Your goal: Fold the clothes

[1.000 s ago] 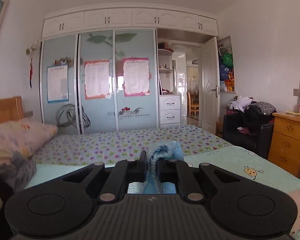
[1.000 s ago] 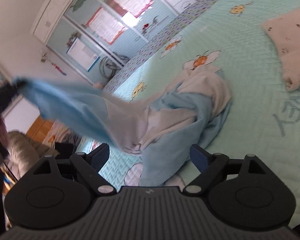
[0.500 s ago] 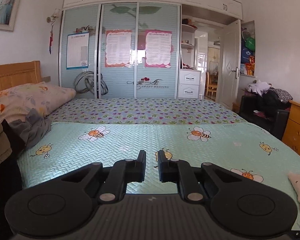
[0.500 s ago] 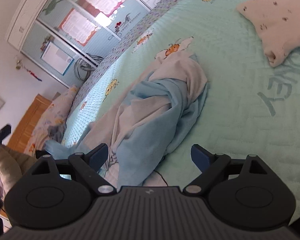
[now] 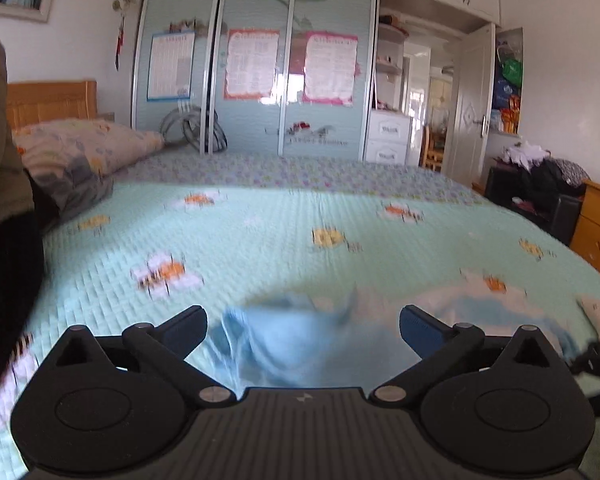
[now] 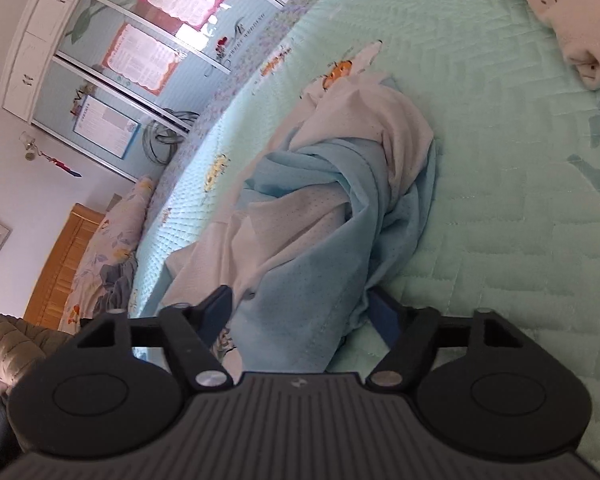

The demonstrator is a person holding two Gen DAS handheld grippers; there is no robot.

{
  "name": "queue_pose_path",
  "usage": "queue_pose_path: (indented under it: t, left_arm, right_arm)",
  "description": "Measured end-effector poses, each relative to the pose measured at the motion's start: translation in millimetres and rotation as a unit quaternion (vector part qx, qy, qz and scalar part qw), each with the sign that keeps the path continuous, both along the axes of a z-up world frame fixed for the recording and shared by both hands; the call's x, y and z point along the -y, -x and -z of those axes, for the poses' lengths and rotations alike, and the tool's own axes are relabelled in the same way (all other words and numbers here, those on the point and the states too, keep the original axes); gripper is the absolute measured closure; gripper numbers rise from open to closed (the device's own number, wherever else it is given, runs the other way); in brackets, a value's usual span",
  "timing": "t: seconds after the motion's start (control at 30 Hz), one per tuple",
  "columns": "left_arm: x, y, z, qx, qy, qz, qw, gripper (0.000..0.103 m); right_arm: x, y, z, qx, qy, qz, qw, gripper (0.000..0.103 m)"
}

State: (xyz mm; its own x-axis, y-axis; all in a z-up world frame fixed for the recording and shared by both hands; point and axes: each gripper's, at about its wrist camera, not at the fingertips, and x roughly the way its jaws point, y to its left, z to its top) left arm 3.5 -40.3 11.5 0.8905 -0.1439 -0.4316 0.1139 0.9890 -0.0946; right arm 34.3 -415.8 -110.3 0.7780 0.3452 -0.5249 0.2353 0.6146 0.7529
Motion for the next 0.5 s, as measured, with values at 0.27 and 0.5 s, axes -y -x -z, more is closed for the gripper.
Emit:
queue_pose_path:
  t: [0.27,0.5]
  left_arm:
    - [-16.3,9.3,29.8,-0.044,0.033,-0.008,0.9984,0.001]
    - [-8.4,1.6,42.4,-0.092,0.065,0.021,0.9934,0.001]
  right_arm:
    - [-3.6,-1.5,-21.5,0.023,0.045,-0.001,0.999,0.093]
    - [14.4,23.6,-134.0,0.159,0.106,0.015,0.981,0.095]
